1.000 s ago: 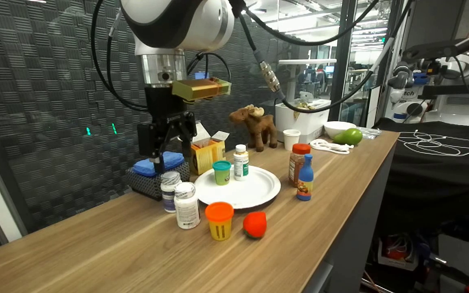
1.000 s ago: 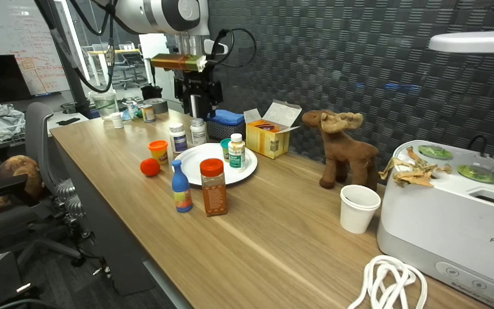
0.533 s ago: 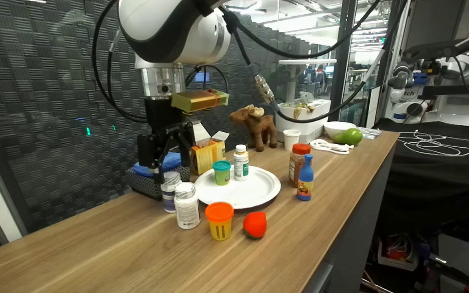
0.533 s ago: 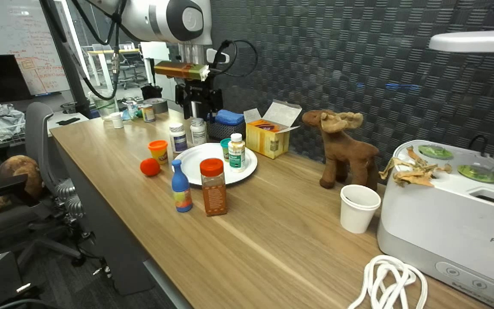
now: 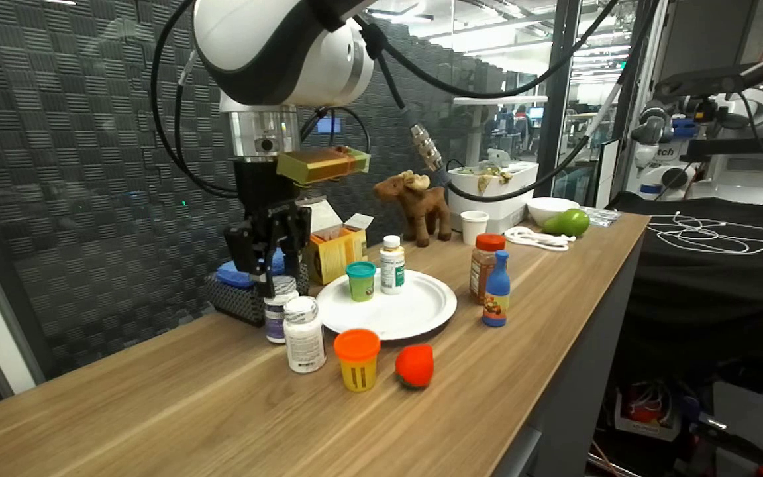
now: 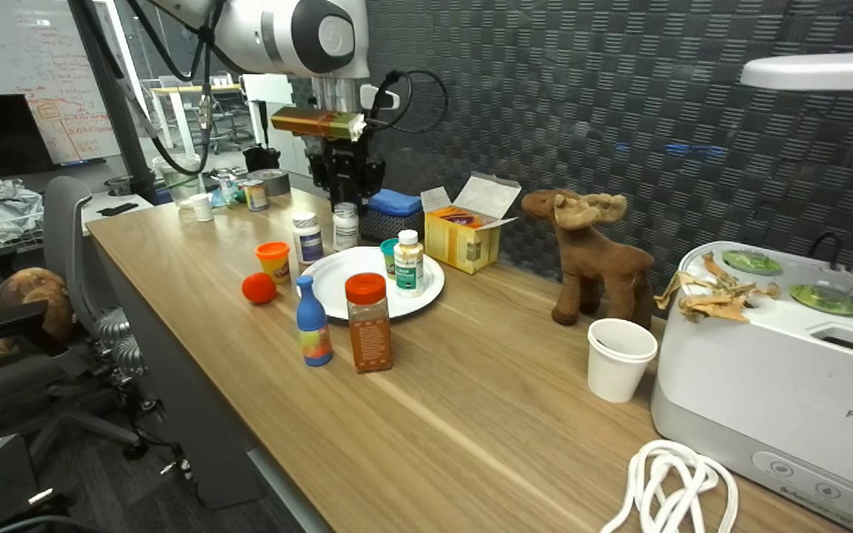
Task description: Put the bottles on the tray
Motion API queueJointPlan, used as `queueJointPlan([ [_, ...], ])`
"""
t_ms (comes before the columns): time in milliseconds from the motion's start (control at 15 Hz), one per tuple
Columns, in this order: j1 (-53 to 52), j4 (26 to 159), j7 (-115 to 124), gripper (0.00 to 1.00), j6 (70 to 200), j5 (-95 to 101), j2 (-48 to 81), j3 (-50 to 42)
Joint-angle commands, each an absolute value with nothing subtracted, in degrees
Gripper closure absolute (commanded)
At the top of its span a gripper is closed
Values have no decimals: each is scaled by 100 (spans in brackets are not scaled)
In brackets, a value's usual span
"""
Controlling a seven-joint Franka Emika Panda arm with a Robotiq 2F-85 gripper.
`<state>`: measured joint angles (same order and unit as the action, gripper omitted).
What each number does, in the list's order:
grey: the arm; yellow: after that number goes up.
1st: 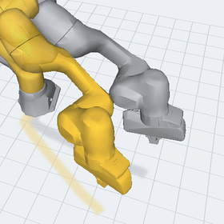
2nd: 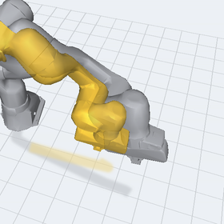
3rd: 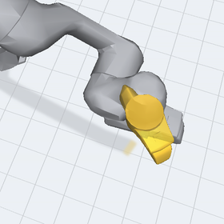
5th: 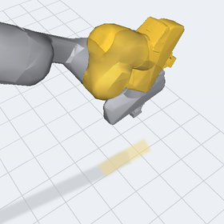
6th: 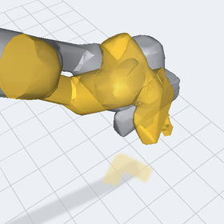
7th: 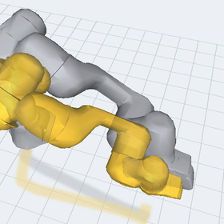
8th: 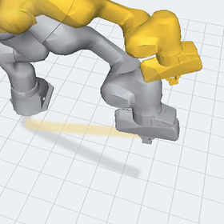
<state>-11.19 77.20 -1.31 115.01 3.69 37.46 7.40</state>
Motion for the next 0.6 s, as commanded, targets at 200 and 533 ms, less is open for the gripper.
queueJointPlan([
  [200,-1112,7792,-54,80,11692,297,3437,705],
  [533,-1178,7885,310,80,11602,518,3174,490],
])
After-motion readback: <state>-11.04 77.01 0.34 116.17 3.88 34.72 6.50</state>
